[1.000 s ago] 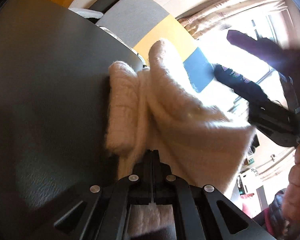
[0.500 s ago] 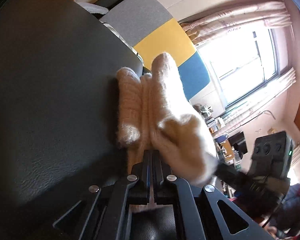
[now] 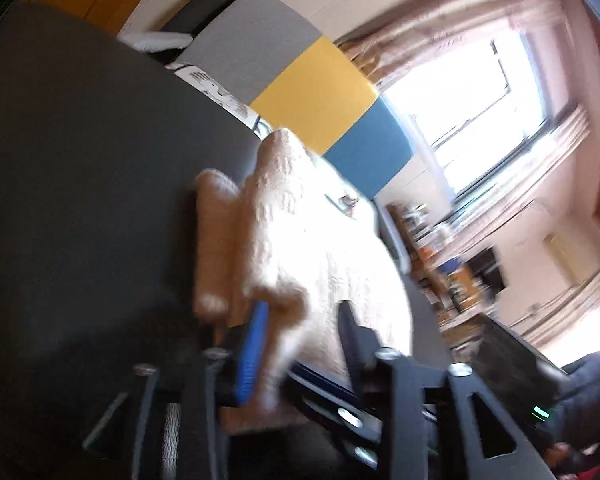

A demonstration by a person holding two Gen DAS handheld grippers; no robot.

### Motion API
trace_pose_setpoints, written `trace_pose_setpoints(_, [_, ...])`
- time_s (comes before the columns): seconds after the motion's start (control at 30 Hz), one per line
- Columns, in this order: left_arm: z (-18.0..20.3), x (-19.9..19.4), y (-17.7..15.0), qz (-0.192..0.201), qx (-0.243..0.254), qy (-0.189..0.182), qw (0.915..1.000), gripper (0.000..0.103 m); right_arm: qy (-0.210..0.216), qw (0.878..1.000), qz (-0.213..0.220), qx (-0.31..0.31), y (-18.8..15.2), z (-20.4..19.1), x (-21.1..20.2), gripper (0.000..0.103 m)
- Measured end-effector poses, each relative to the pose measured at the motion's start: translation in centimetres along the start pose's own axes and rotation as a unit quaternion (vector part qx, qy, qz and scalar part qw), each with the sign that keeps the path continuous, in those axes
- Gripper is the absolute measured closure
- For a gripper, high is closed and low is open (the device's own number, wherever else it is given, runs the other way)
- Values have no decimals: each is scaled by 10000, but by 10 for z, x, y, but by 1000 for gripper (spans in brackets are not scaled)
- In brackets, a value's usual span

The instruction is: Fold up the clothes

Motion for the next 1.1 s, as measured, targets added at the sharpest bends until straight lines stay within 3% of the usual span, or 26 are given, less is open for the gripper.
trace_pose_setpoints(0.07, [2,14,4,-150,49,238,9996,56,-285,9991,289,98,3,15,-30,86])
trace_pose_setpoints(0.1, [5,22,6,-224,47,302,9993,56,-451,9982,371,100,3,23,-40,79])
trace_pose_setpoints(0.2, [7,23,-3,-342,75,354,9988,54,-811,9963,273,-83,-7,45,-48,76])
trace_pose_setpoints(0.3, [6,30,-11,-434,696,919,9924,51,-1171,9926,175,-266,-16,67,-56,76])
trace_pose_setpoints(0.4, [8,45,-12,-540,719,1057,9903,60,-1528,9872,76,-448,-25,88,-64,76])
trace_pose_setpoints(0.47, [7,42,-11,-488,453,897,9937,79,-1773,9822,9,-627,-31,101,-71,76])
trace_pose_setpoints(0.5, [7,41,-10,-479,357,811,9949,84,-1929,9775,-38,-857,-34,105,-71,76])
trace_pose_setpoints(0.6, [13,38,-12,-542,437,739,9948,90,-2303,9620,-126,-1459,-37,105,-59,77])
trace_pose_setpoints(0.63, [15,37,-10,-555,462,698,9949,92,-2307,9614,-47,-1499,-36,104,-56,92])
trace_pose_setpoints(0.67, [19,33,-8,-534,465,648,9954,92,-2299,9618,27,-1488,-33,104,-56,99])
trace_pose_setpoints(0.77, [28,25,10,-436,355,400,9976,94,-2186,9687,186,-1159,-19,109,-67,100])
trace_pose_setpoints(0.87, [33,17,22,-346,280,210,9988,94,-1746,9821,288,-650,-16,105,-76,99])
trace_pose_setpoints(1.03, [13,13,1,-510,207,474,9974,94,-1740,9833,-87,-525,-27,109,-73,98])
trace_pose_setpoints(1.1, [1,14,-11,-539,49,573,9969,94,-1689,9851,-48,-313,-26,112,-77,97])
Point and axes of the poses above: each gripper's, at about its wrist camera, not at the fingertips, and x roughly the way its jaws point, z to its right, y to its top, the point moved 9 cm from there along x, roughly the way its jaws point, and after that the axes turned 10 degrees about z, right-handed, at the moved point
